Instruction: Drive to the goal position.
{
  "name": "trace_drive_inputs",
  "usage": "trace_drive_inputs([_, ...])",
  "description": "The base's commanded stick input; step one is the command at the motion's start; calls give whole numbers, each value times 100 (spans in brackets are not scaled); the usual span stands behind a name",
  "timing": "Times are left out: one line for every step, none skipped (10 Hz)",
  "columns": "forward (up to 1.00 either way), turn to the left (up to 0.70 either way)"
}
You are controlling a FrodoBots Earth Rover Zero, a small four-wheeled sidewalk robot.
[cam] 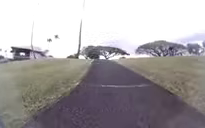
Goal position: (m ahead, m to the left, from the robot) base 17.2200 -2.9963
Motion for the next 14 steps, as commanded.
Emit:
trace_drive_inputs([71, 0])
trace_drive_inputs([71, 0])
trace_drive_inputs([71, 0])
trace_drive_inputs([71, 0])
trace_drive_inputs([71, 0])
trace_drive_inputs([71, 0])
trace_drive_inputs([71, 0])
trace_drive_inputs([71, 0])
trace_drive_inputs([71, 0])
trace_drive_inputs([71, 0])
trace_drive_inputs([71, 0])
trace_drive_inputs([71, 0])
trace_drive_inputs([71, 0])
trace_drive_inputs([71, 0])
